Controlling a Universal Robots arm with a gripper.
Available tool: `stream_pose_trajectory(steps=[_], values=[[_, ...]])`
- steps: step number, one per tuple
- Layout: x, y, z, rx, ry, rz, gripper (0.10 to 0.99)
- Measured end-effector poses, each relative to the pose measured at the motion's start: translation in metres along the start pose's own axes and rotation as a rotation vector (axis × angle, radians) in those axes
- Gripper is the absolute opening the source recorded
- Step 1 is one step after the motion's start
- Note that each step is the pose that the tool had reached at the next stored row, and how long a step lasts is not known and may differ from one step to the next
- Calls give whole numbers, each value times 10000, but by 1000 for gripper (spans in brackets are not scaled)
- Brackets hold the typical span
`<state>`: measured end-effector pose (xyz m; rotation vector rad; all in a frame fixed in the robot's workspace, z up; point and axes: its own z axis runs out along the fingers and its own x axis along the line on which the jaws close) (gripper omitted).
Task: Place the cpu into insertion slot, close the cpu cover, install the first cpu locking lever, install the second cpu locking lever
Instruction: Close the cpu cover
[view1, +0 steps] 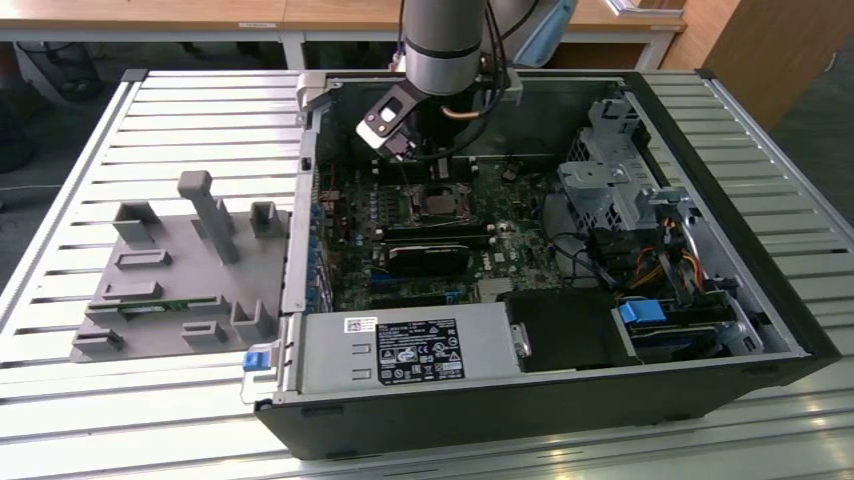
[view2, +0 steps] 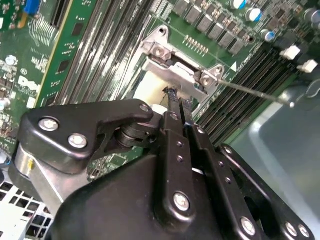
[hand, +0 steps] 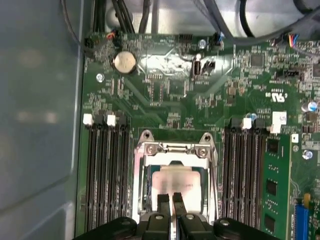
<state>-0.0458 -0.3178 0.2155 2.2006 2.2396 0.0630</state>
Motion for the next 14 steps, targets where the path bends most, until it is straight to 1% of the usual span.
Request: stream_pose_trajectory(steps=[4, 7, 11, 14], values=[[1, -56, 23, -1, 1, 1, 169], [0, -84, 54, -1, 1, 1, 169], [0, -104, 101, 0, -6, 0, 169], [1, -106, 122, 0, -22, -2, 169]])
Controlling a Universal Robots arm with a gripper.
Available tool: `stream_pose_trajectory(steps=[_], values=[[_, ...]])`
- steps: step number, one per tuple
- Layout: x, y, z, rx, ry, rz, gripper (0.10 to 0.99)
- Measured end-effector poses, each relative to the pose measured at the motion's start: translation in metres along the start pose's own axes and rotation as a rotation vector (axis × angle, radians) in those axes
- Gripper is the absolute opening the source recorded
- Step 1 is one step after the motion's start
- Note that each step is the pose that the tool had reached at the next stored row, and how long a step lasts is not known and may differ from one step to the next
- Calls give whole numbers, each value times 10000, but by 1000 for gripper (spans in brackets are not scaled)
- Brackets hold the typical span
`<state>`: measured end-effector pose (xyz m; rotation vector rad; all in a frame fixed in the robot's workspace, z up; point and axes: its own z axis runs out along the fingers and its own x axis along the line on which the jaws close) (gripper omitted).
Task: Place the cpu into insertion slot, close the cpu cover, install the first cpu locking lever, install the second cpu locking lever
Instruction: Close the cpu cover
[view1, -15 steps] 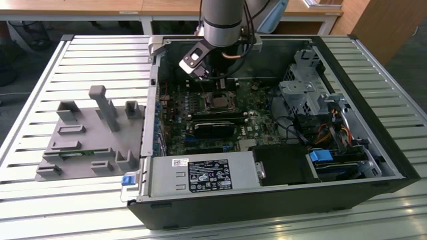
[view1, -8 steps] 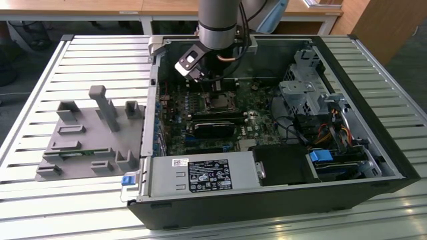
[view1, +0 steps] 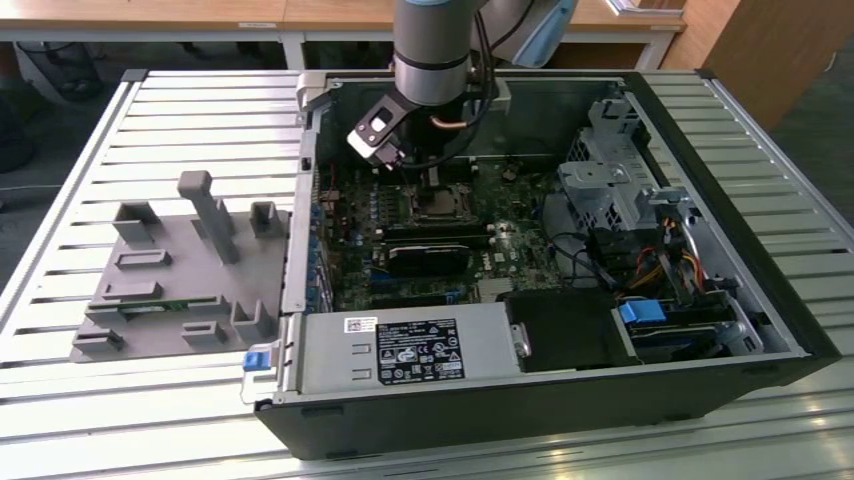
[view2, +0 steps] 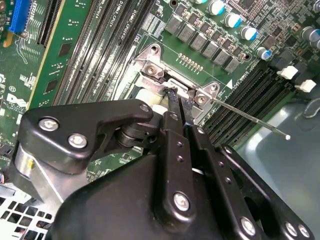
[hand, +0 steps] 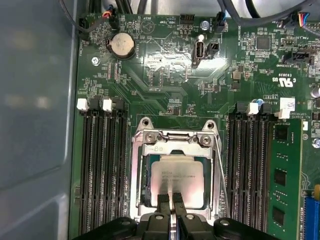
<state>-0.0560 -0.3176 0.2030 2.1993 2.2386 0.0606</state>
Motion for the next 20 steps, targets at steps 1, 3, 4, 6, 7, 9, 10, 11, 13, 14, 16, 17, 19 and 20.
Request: stream_pose_trajectory(steps=[1, 3, 4, 6, 7, 9, 10, 11, 13, 14, 16, 17, 19, 20], values=[[0, 0, 6, 1, -1, 0, 169], [0, -2, 17, 3, -5, 1, 169], [0, -2, 22, 6, -8, 1, 169], [1, -3, 34, 8, -12, 1, 169], [1, -3, 40, 7, -12, 1, 169], [2, 4, 50, -11, -11, 1, 169], [2, 15, 48, -19, -18, 1, 169], [0, 30, 47, -26, -20, 0, 169], [-3, 52, 47, -40, -20, -2, 169], [-2, 59, 47, -46, -17, -2, 169], [4, 69, 35, -72, 14, -2, 169], [7, 70, 16, -76, 21, -1, 169], [6, 70, -26, -76, 1, -2, 169], [6, 69, -33, -100, 2, -3, 169]])
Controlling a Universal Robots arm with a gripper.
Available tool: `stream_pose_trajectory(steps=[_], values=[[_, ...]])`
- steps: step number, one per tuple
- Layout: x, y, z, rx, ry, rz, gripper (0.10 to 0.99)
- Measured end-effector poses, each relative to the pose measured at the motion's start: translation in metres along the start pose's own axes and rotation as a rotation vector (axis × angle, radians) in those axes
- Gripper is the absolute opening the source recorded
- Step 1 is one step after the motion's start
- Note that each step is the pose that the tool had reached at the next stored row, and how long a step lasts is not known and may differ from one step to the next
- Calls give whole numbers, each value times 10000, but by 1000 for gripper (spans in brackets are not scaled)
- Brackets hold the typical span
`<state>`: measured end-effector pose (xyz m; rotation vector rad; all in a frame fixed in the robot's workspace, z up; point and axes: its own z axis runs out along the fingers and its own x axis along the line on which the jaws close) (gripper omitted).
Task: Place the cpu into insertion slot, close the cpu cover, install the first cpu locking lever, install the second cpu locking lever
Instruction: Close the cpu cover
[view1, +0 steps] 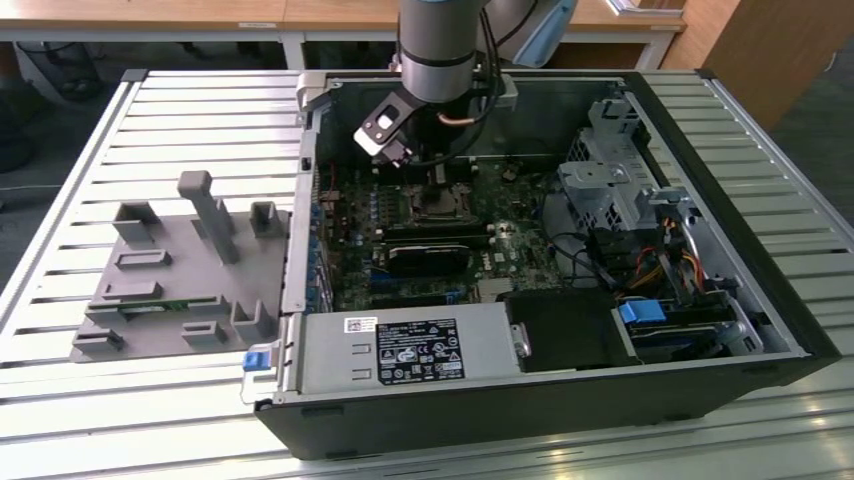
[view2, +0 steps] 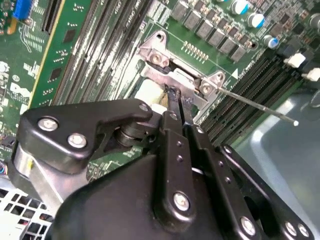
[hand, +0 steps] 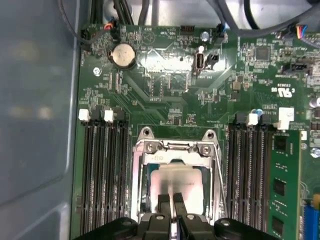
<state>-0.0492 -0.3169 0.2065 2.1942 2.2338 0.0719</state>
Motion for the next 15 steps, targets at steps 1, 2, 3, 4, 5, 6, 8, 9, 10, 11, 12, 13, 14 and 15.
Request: stream_pose_trajectory(steps=[1, 2, 3, 4, 5, 6, 8, 9, 10, 11, 12, 13, 14, 15], values=[[0, -1, -2, -31, 0, -4, 169], [0, -11, -2, -75, -1, -5, 169], [0, -29, -3, -126, -3, -8, 169], [1, -45, -3, -160, -5, -9, 169], [1, -56, 2, -178, -3, -9, 169], [2, -60, 9, -187, -6, -8, 169], [0, -61, 27, -189, -32, -11, 169], [0, -61, 37, -191, -42, -11, 169], [0, -61, 44, -196, -46, -11, 169], [0, -62, 47, -203, -49, -11, 169], [1, -62, 49, -208, -50, -12, 169], [4, -60, 51, -214, -50, -12, 169], [10, -58, 53, -220, -51, -11, 169], [19, -54, 55, -225, -51, -11, 169]])
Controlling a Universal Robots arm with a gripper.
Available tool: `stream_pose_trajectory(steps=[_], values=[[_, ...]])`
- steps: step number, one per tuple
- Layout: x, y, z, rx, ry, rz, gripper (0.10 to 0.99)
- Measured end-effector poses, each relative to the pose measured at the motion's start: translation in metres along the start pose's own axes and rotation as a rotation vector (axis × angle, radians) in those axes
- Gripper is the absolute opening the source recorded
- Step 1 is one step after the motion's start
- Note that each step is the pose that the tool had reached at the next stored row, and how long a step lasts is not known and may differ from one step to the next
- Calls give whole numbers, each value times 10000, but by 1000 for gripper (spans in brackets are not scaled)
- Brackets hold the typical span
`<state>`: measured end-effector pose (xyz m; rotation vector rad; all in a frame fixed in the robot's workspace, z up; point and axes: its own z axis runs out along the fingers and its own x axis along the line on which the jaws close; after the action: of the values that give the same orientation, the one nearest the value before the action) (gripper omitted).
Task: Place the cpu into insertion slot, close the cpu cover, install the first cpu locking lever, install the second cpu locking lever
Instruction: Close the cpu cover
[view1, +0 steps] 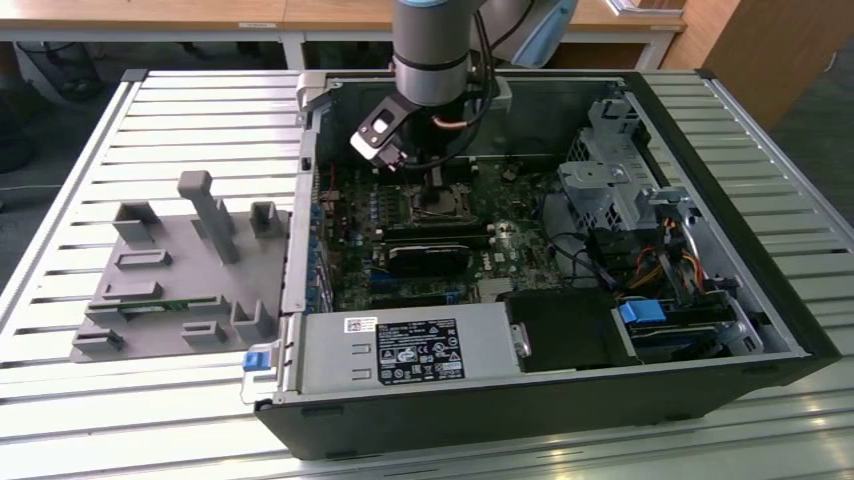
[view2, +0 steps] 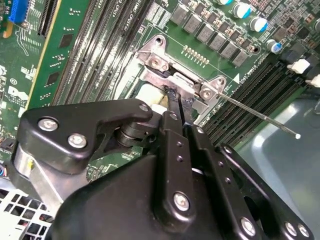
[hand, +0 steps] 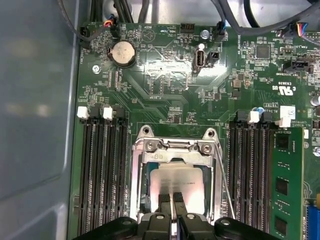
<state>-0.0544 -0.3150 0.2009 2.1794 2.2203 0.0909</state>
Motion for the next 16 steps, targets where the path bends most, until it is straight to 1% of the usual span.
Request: stream_pose_trajectory(steps=[4, 6, 8, 14, 16], values=[[38, 29, 12, -10, -1, -2, 169], [44, 57, 16, -14, -1, -1, 169], [44, 70, 16, -17, 2, -1, 169], [46, 78, -24, -17, 2, -1, 169], [46, 69, -28, -27, 3, -2, 169]])
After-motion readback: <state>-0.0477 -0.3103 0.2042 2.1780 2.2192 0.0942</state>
